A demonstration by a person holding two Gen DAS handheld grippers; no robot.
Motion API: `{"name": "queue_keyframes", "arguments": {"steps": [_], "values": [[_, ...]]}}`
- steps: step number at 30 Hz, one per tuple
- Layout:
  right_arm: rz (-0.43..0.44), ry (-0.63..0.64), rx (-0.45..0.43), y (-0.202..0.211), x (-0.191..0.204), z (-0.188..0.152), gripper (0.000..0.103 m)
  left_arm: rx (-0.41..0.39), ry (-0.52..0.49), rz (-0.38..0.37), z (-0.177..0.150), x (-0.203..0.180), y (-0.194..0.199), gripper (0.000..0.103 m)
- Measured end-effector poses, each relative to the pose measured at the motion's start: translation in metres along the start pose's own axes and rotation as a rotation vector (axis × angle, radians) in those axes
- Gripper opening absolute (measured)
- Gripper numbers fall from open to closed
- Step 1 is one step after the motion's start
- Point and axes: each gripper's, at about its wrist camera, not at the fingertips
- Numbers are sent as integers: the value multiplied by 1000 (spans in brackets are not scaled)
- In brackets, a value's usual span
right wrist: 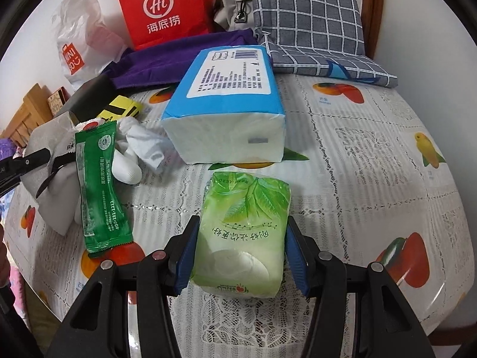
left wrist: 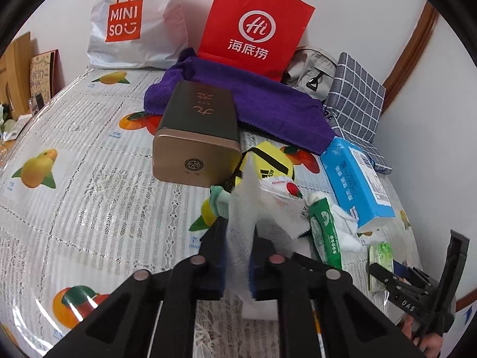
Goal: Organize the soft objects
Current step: 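Drop the mesh bag on the purple towel while the right gripper carries the tissue pack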
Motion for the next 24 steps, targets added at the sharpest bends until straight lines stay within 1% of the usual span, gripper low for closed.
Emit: {"name": "queue_keyframes", "arguments": {"steps": [3,8,11,14,24], "values": [[58,-7,-12,13,1,2,54,-19,-13,10,1,-6,10,9],[38,20,-61,34,7,8,54,-63,-26,20,9,-10,34,9],[57,14,-74,43,7,14,54,-71,-42,32,14,-12,44,9],[85,3,-89,51,7,22,54,-95,-38,40,21,-12,53,9],[81,31,-137,67,12,63,54,-134,-3,38,57,-3,67,9]]}}
Point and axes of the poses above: each gripper's, at about its wrist camera, not at the fingertips, and y roughly against the way its jaws point, x to its left, z to its top
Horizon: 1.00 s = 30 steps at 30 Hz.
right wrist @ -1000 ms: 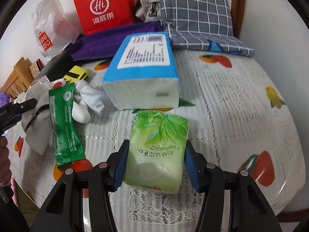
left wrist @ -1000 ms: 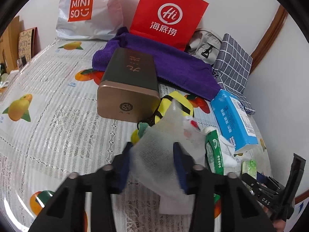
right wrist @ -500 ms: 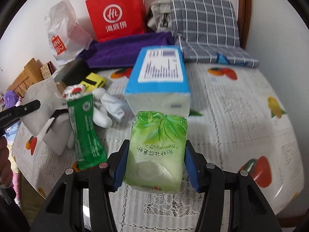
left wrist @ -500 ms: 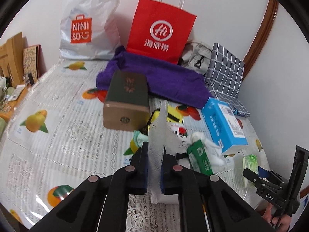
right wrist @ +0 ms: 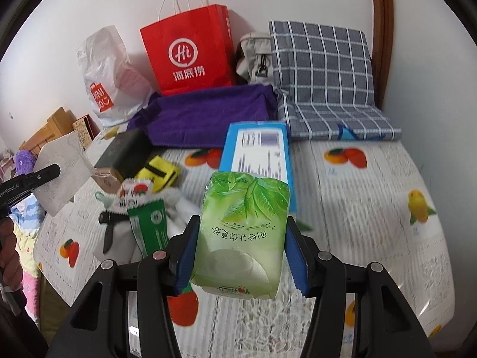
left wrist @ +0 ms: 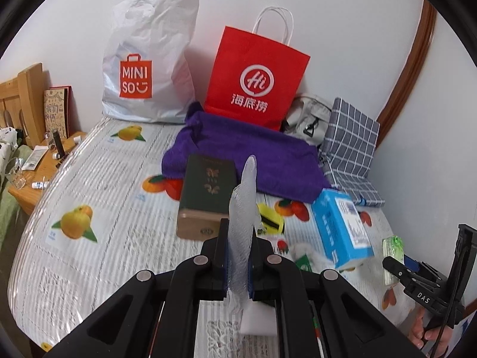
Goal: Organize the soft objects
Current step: 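Drop the mesh bag on the purple towel while the right gripper carries the tissue pack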
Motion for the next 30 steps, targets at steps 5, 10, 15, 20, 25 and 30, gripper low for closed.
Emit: {"name": "queue_keyframes", "arguments": {"steps": [5,10,15,20,25,30], "values": [[-1,31,-19,-6,4,29,54,-11,-12,19,22,-2,-10,9],[-27,43,-38,-18,6,60,54,3,-16,32,45,-1,-30,9],[-27,38,-35,-37,5,91,54,12,-13,29,65,1,-50,9],[-25,36,-11,-65,6,116,54,22,-10,28,87,4,-70,9],[-14,44,6,-92,12,135,54,36,3,39,103,9,-89,9],[-1,63,-5,-111,18,156,54,57,17,30,121,11,-116,9]]}}
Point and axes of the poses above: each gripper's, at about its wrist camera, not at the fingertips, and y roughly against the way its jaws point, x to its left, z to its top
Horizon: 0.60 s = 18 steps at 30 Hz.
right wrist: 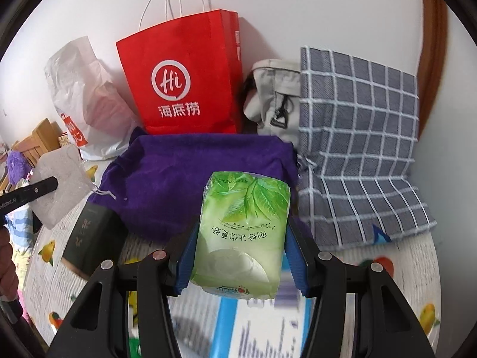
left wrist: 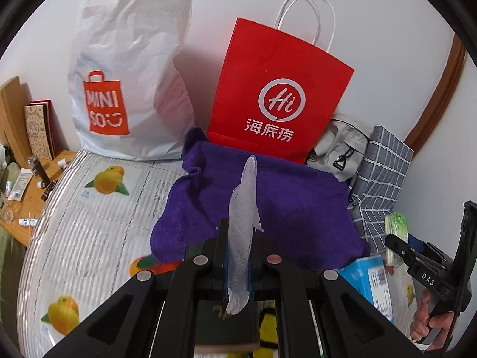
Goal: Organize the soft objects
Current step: 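Drop the mesh bag on the purple towel while the right gripper carries the tissue pack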
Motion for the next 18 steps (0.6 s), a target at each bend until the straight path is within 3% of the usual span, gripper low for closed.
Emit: {"name": "queue_keyframes", "arguments": {"steps": [14,18], "values": [[65,-12,64,-76,-6,46,54,54,40,-37,43,-9,-71,9],[32,42,107,-95,-5,54,54,79,56,-49,48,-11,-95,9]]}}
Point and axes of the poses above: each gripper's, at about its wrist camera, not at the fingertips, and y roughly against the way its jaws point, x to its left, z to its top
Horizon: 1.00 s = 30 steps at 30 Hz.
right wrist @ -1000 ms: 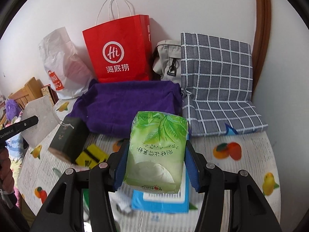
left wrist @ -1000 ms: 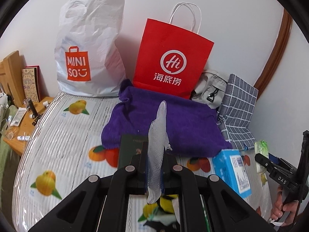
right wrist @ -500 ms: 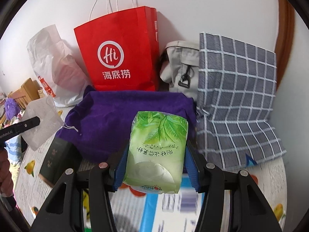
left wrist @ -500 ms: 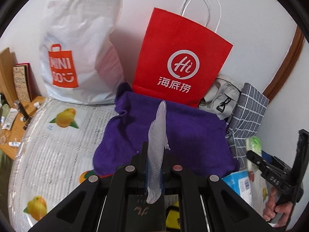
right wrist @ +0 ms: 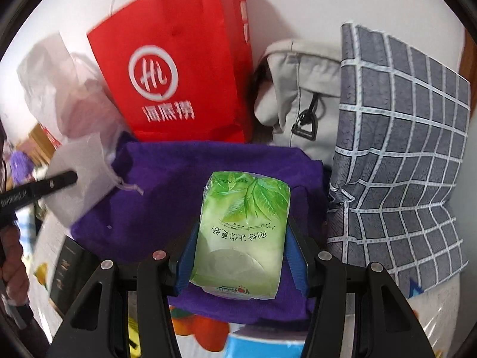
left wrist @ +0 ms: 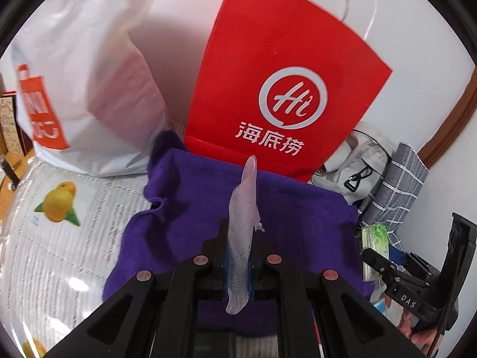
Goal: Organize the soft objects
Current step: 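Drop the mesh bag on the purple towel while the right gripper carries the tissue pack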
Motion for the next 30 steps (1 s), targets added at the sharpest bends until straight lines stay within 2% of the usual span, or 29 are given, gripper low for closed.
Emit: {"name": "queue_keyframes", "arguments": {"steps": [4,13,15,18,22,24,25,26,27,28,29,30], "values": [[-23,32,19,-16,-1,8,54,48,19,-6,5,0,-27,9],[39,2,134,-58,-13,3,54,130,65,34,8,22,-65,9],[42,-5,160,-67,-14,0,54,158,53,42,7,21,-71,9],[36,3,179,-73,-12,-4,54,159,59,44,4,22,-73,9],[39,13,180,-73,-9,-7,56,179,52,41,3,23,-78,9],[47,21,183,-73,-7,-8,63,184,49,40,3,20,-80,15],[57,24,182,-72,-6,-9,65,186,45,47,4,19,-80,25],[62,29,178,-71,-4,-9,72,187,40,55,4,19,-79,36],[63,37,168,-69,-2,-9,79,190,28,72,5,19,-78,43],[62,43,158,-70,-2,-6,80,188,14,91,6,18,-75,56],[60,46,149,-68,-2,-6,81,173,7,105,7,17,-72,61],[57,47,139,-65,-1,-5,81,157,1,115,8,19,-66,63]]}}
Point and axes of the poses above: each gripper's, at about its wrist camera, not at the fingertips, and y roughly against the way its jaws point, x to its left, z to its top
